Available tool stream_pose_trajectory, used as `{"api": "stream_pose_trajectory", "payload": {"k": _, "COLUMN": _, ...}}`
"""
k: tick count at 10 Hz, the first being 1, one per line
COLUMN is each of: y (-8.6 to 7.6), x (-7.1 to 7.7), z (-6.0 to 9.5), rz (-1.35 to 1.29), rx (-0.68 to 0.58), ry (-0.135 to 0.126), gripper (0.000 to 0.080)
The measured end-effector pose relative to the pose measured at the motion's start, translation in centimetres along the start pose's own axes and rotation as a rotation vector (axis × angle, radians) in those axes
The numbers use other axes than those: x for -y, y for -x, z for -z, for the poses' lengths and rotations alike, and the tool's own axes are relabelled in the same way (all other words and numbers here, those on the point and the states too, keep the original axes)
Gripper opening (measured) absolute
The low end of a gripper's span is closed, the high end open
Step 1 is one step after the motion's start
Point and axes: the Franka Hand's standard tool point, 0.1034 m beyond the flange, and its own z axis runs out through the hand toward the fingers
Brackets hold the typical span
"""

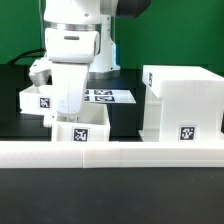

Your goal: Assemble drawer

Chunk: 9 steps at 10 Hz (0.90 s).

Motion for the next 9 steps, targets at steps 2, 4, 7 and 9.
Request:
{"api": "stream_pose_trajectory", "payload": {"k": 2, "y": -0.7, "x": 0.0, "z": -0.2, "rz": 0.016, "rx": -0.01, "ry": -0.002, "gripper": 0.0041}}
{"api": "stream_pose_trajectory", "payload": {"k": 4, "y": -2.3, "x": -0.4, "z": -0.1, "rz": 0.038, "rx": -0.008, "ry": 0.013, "gripper": 0.0041}}
{"api": "stream_pose_trajectory", "payload": {"k": 7, "y": -2.5, "x": -0.5, "z": -0.1, "rz": 0.046, "rx": -0.006, "ry": 0.013, "gripper": 0.0041}}
{"api": "stream_pose_trajectory", "payload": {"k": 9, "y": -2.6, "x": -0.5, "z": -0.1, "rz": 0.039, "rx": -0.007, "ry": 0.017, "gripper": 0.0041}}
